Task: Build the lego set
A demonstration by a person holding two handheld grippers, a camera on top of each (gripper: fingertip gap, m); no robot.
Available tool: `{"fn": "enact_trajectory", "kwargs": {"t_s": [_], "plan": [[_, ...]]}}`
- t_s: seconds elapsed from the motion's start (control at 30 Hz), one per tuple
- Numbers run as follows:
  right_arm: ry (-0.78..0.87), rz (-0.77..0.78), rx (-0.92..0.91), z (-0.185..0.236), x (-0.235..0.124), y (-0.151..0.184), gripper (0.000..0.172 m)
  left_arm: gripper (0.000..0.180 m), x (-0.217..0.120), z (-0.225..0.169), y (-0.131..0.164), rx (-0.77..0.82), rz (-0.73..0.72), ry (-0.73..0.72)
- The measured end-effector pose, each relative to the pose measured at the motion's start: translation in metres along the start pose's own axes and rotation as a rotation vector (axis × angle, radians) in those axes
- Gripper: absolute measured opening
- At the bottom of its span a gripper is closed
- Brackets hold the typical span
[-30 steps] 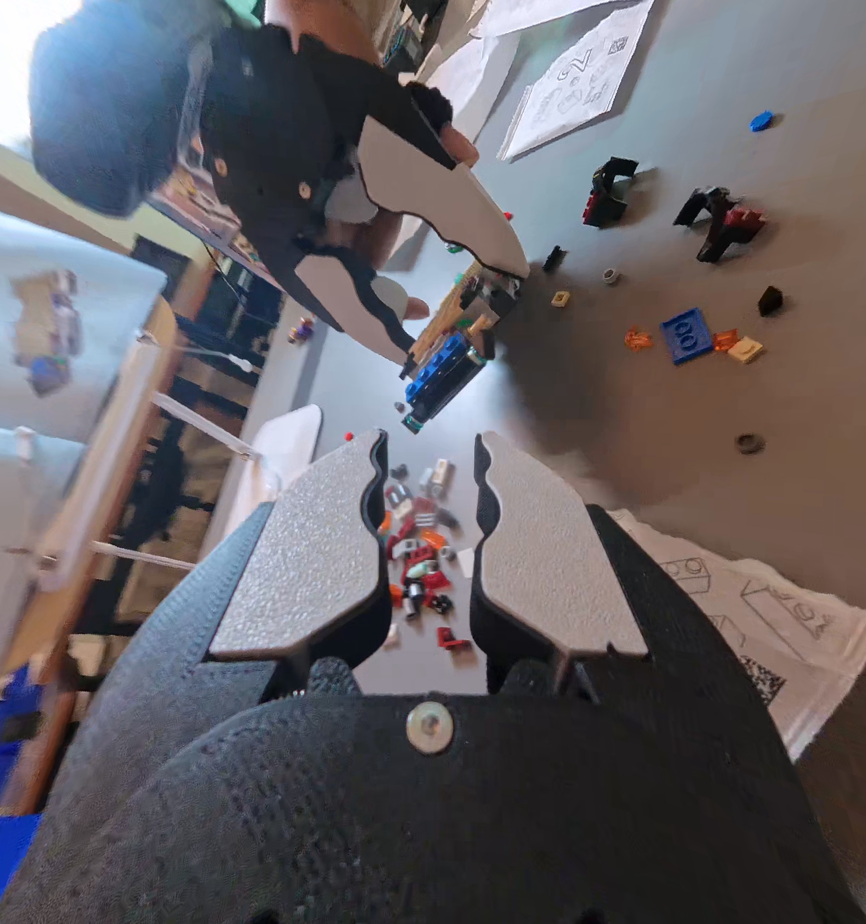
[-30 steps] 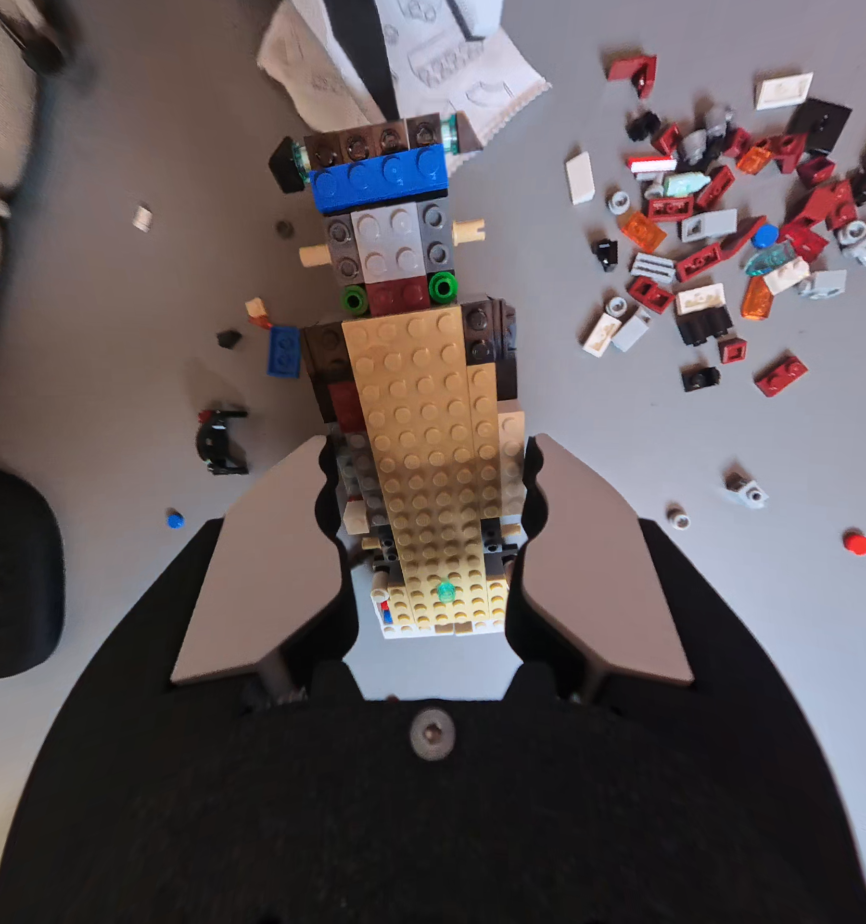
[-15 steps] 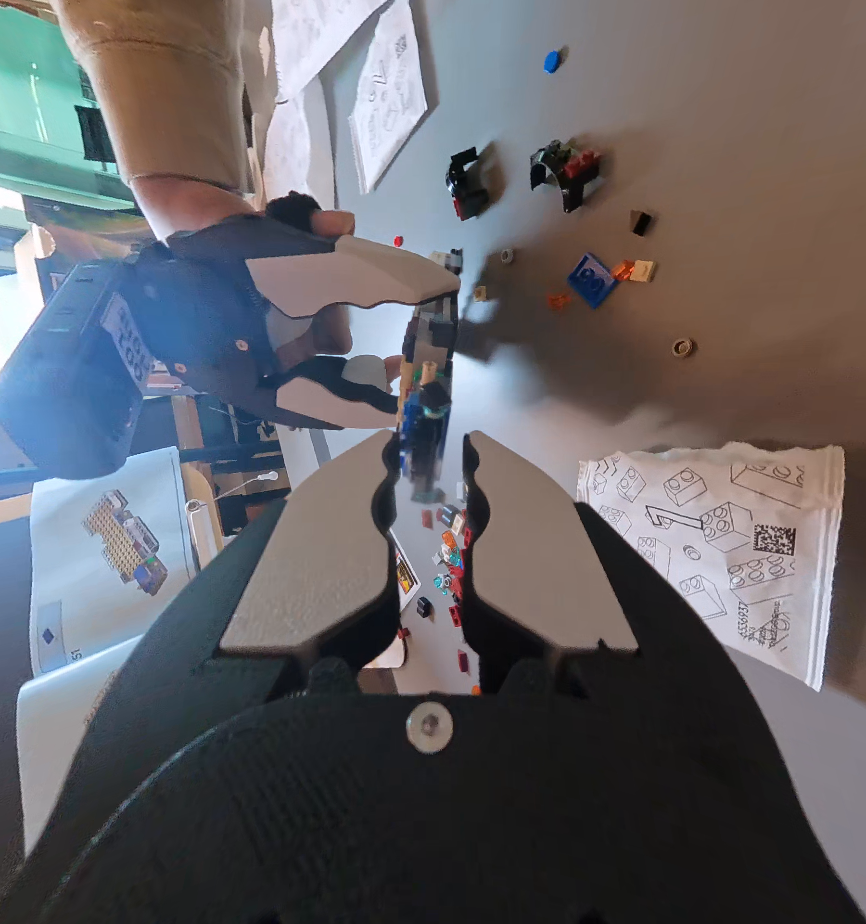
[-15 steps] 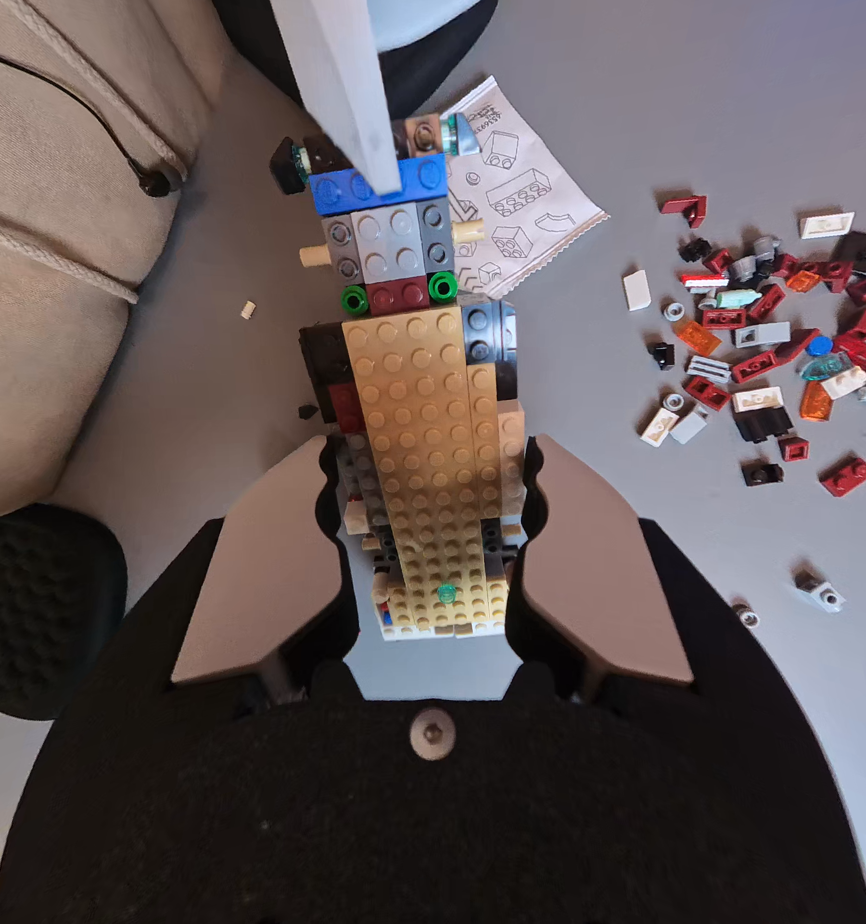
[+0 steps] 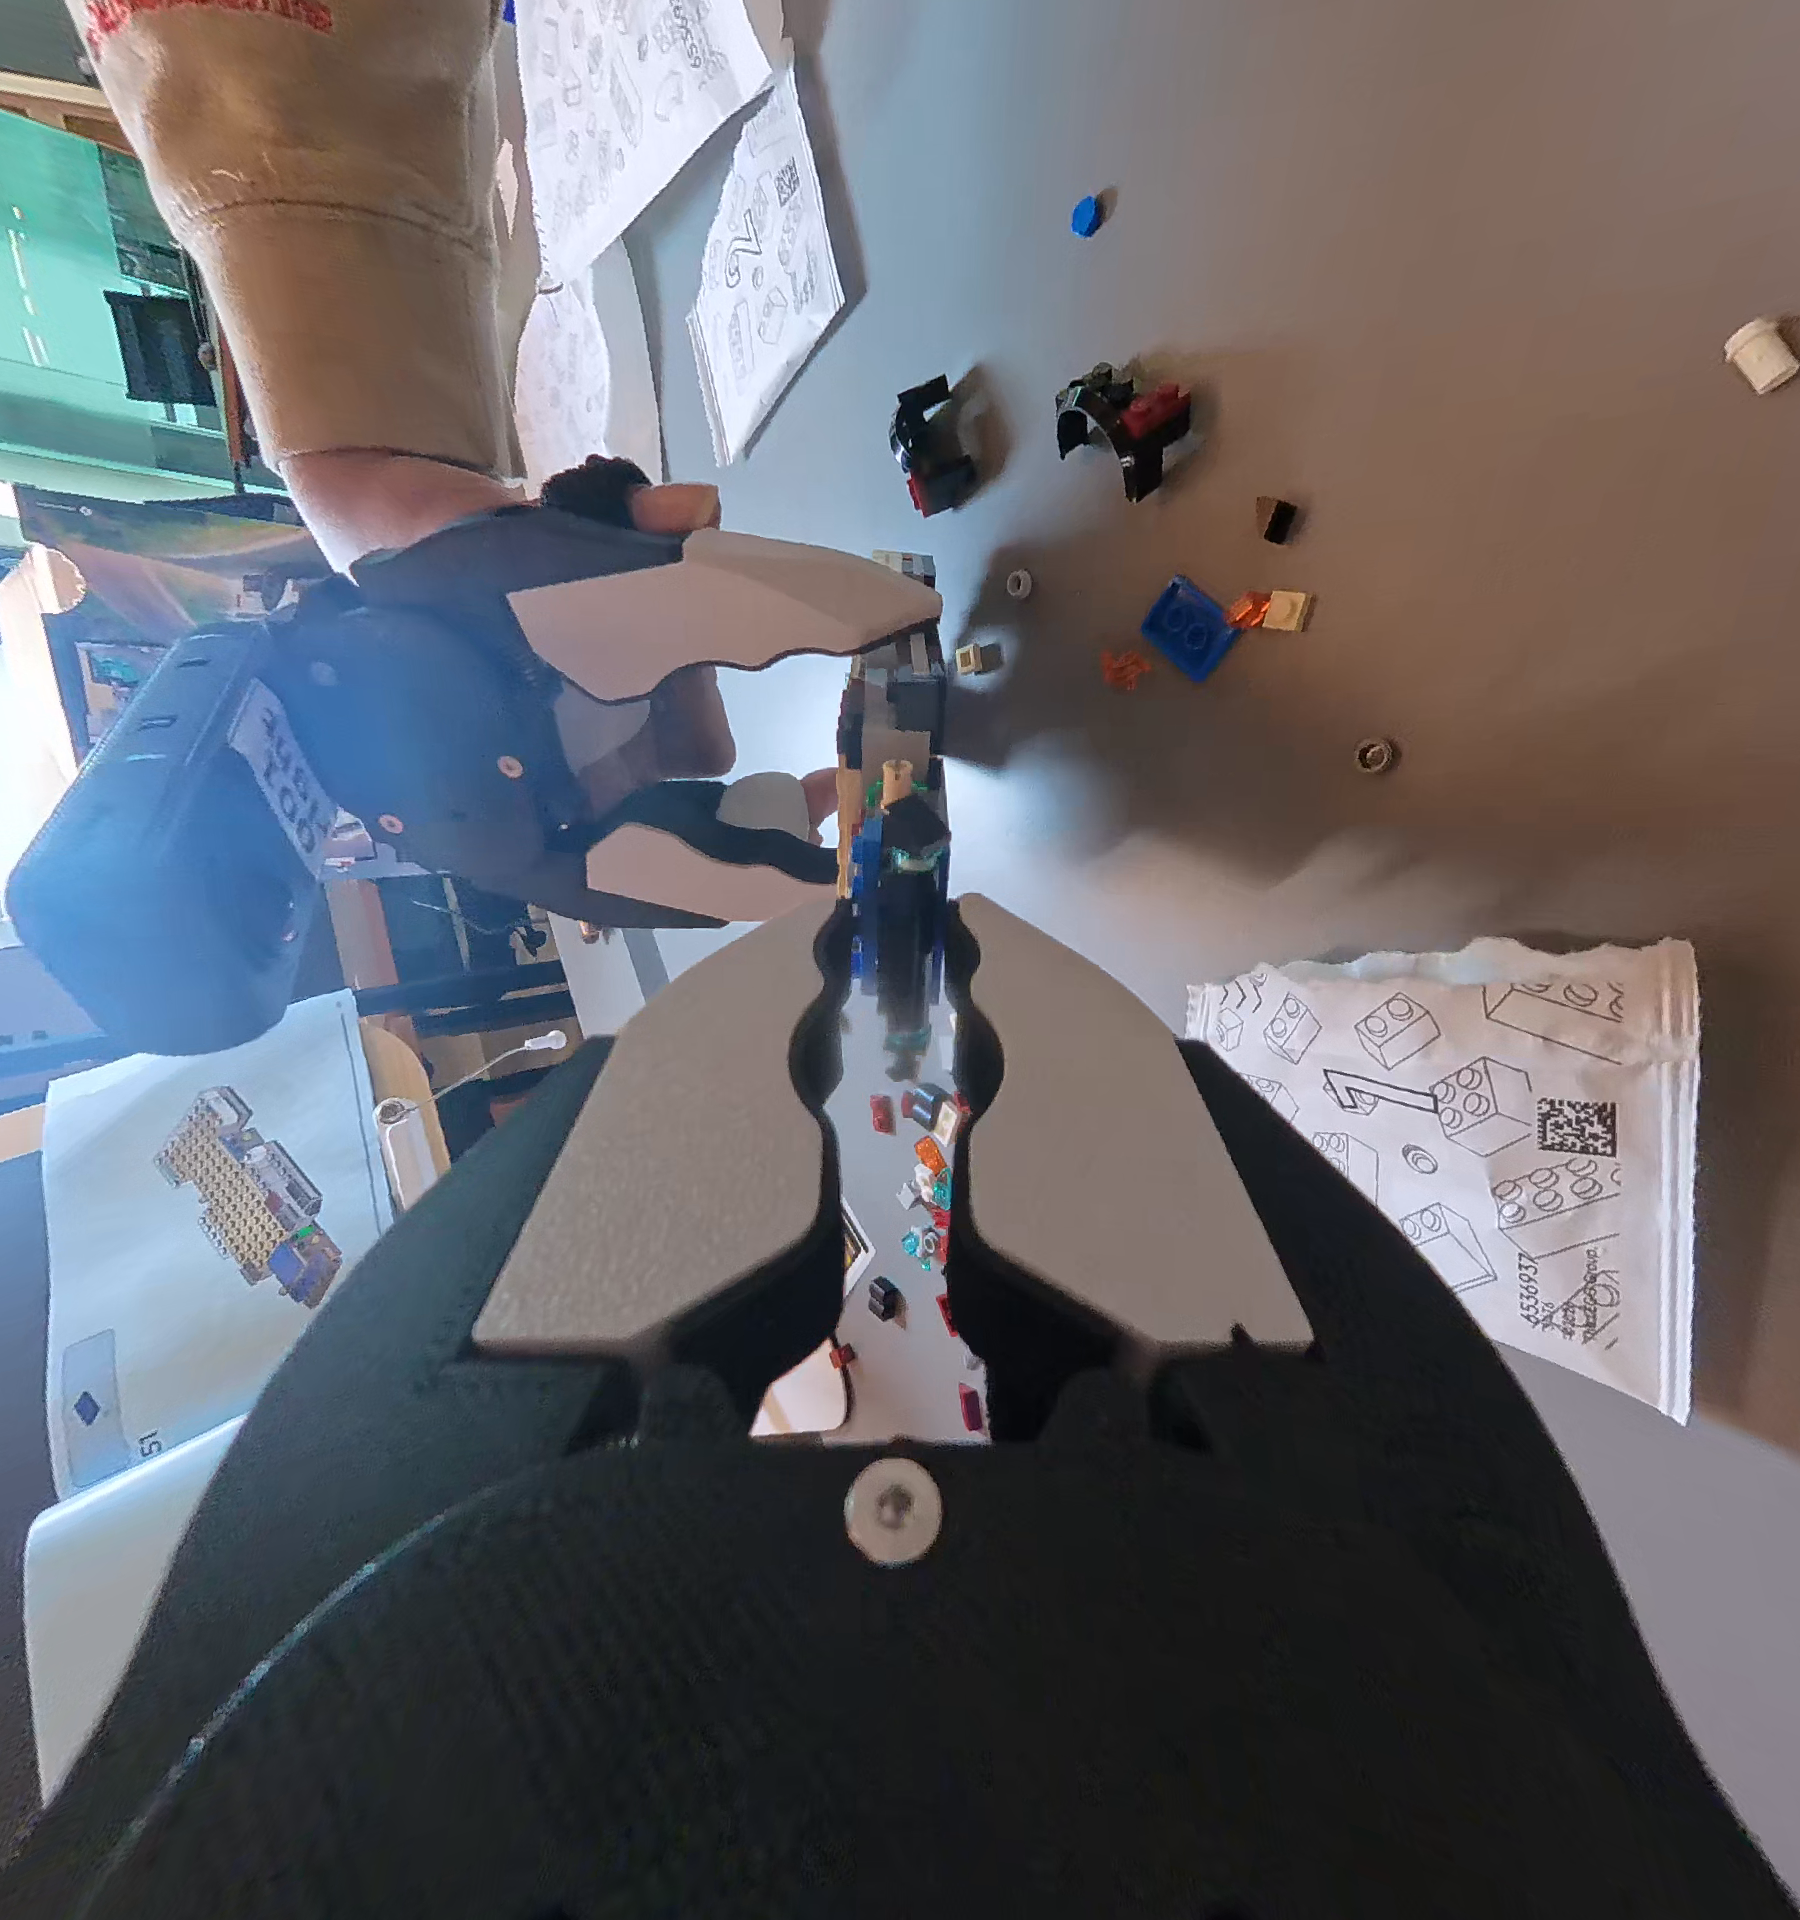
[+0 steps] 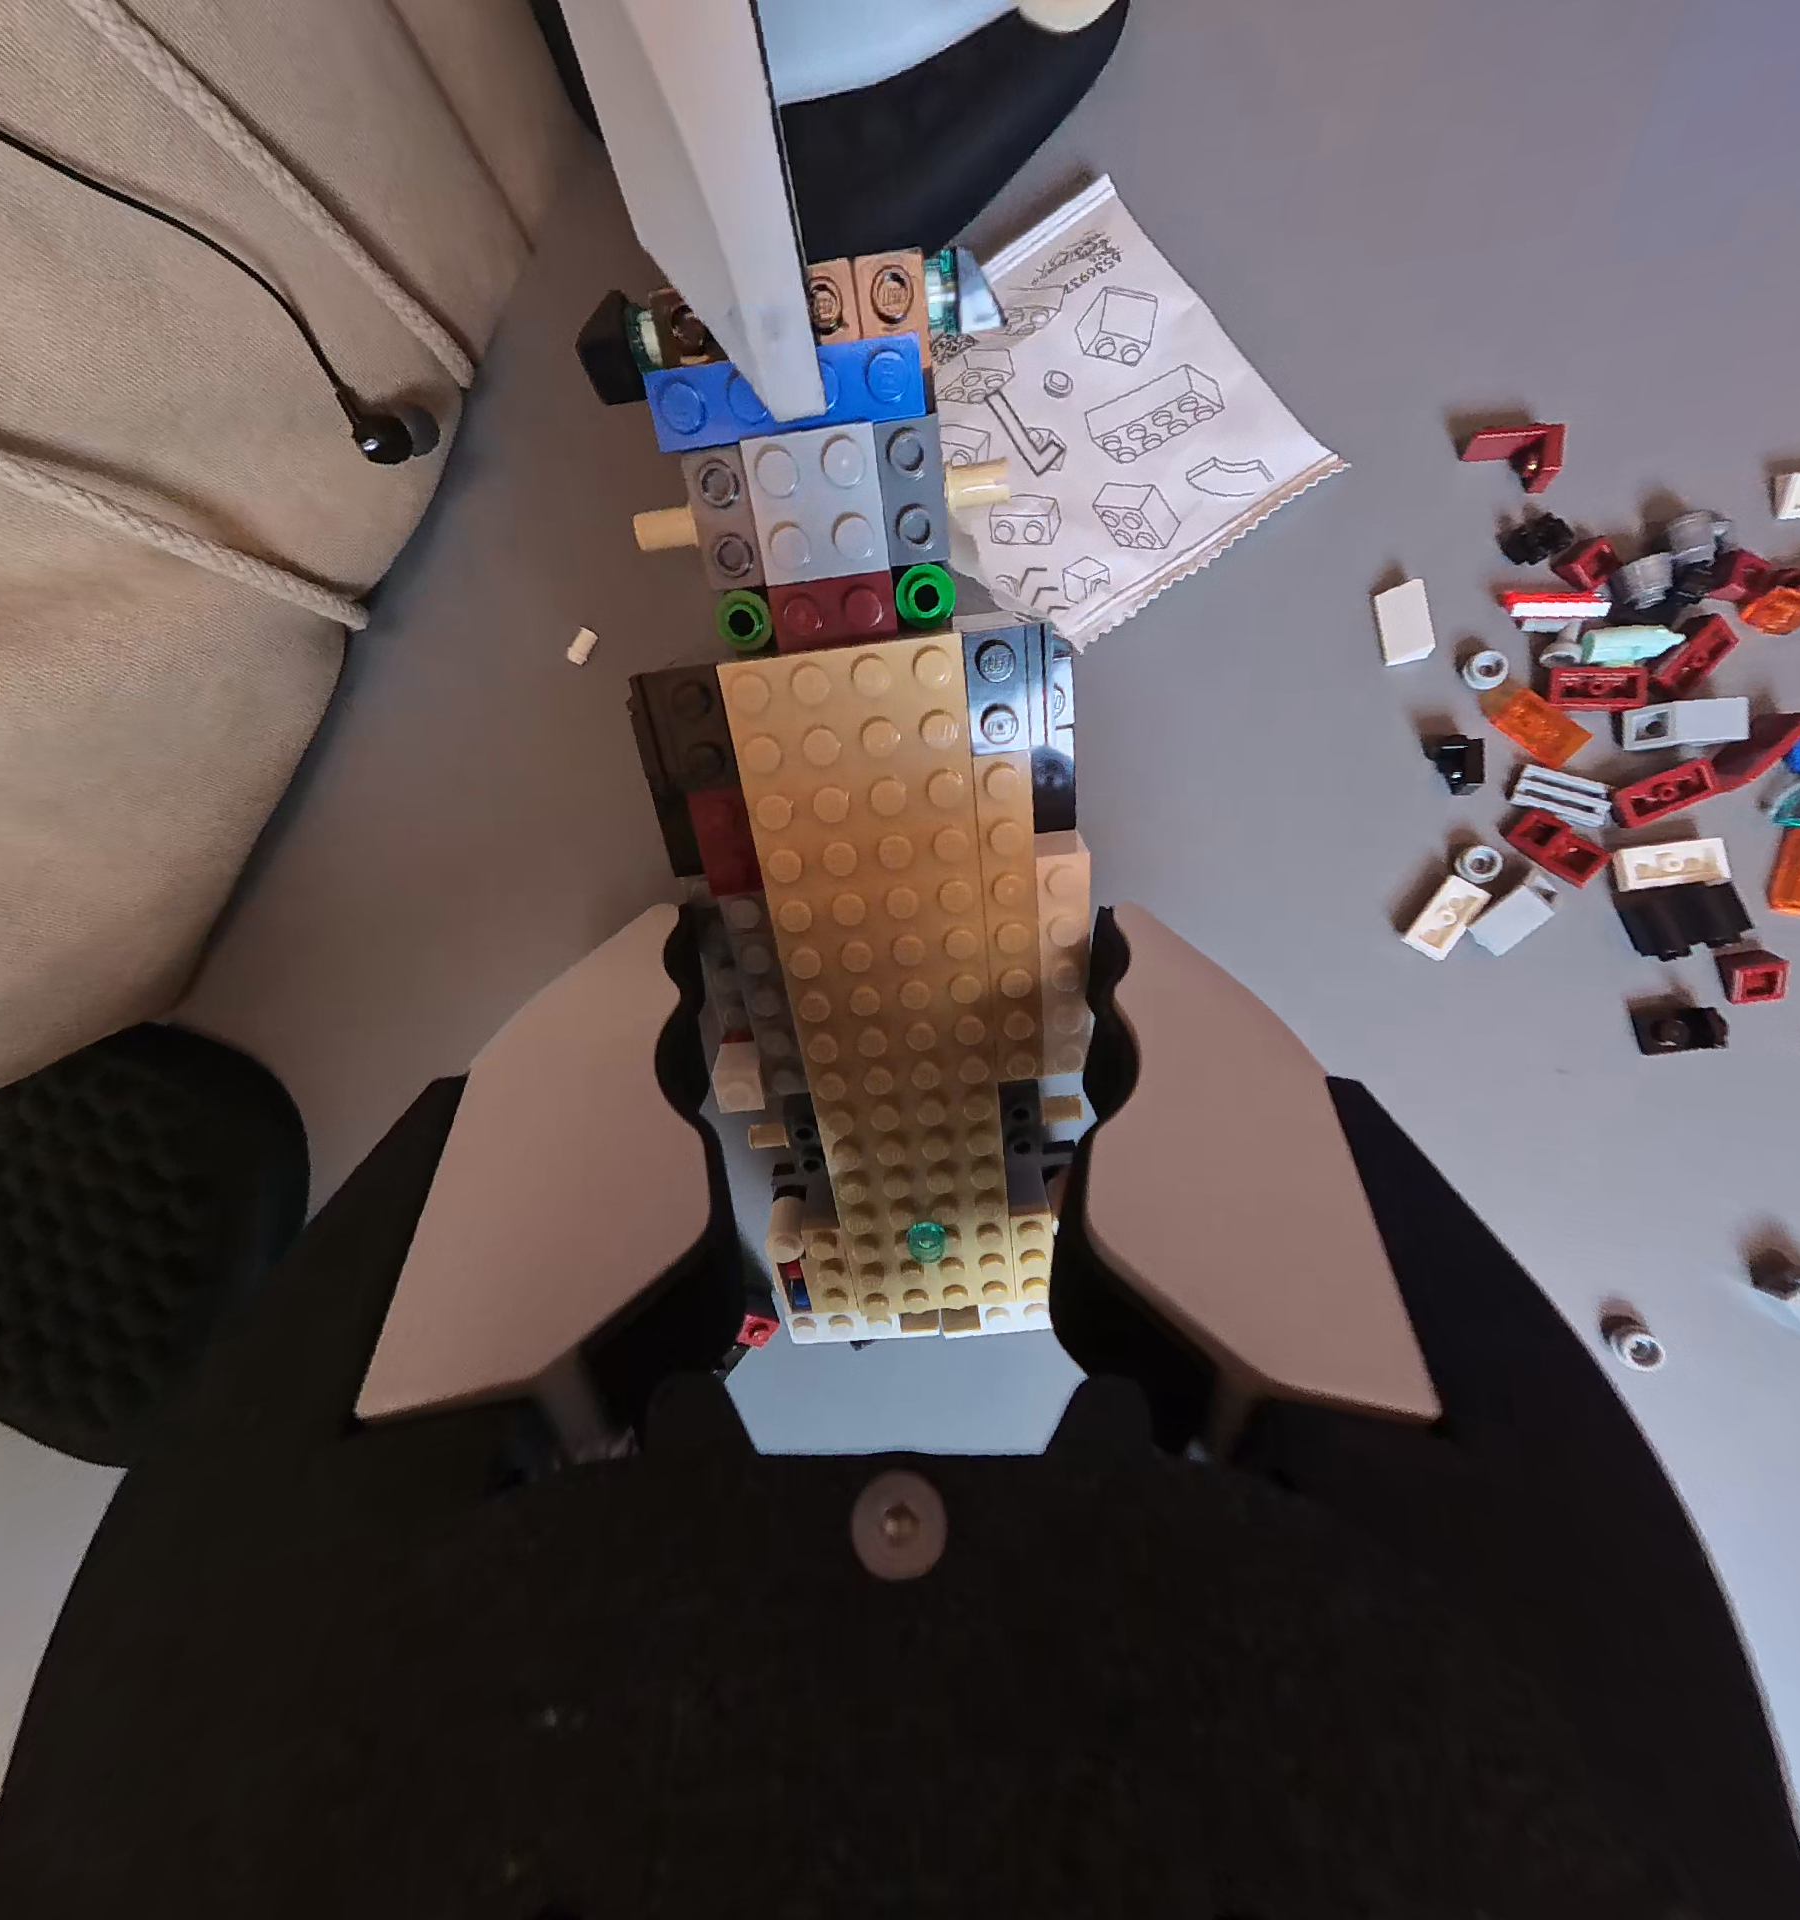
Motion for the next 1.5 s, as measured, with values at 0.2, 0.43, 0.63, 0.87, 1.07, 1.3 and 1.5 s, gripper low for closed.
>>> {"fn": "enact_trajectory", "kwargs": {"t_s": [0.2,0.43,0.63,0.87,1.07,1.3,1.5], "plan": [[-0.007,0.006,-0.008,0.0012,0.0014,-0.0001,0.072,0.017,0.0002,-0.0005,-0.0021,0.018,-0.004,0.024],[-0.008,0.008,-0.009,0.0007,0.0020,-0.0001,0.072,0.017,0.0004,-0.0010,-0.0010,0.045,0.024,0.039],[-0.012,0.004,-0.005,0.0004,0.0032,-0.0006,0.072,0.017,-0.0001,-0.0024,-0.0018,0.065,0.031,0.047],[-0.027,0.001,-0.006,0.0014,0.0048,-0.0016,0.072,0.016,-0.0010,-0.0005,-0.0048,0.050,0.035,0.084],[-0.042,-0.009,-0.004,0.0037,0.0057,-0.0011,0.072,0.015,-0.0014,0.0017,-0.0082,0.028,0.034,0.111],[-0.042,-0.027,0.014,0.0047,0.0020,-0.0007,0.072,0.015,-0.0031,0.0056,-0.0068,0.005,0.020,0.083],[-0.042,-0.055,0.030,0.0022,-0.0009,0.0007,0.072,0.030,-0.0080,0.0067,-0.0072,-0.015,-0.018,-0.013]]}}
Point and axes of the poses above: each gripper's, where its closed fingertips meet, x out along the fingers, y out of its underside, z = x × y across the jaws, the point moved 10 cm from there along -x, back along the fingers, and after that the axes turned 7 degrees about -z, right-handed, at the moved point
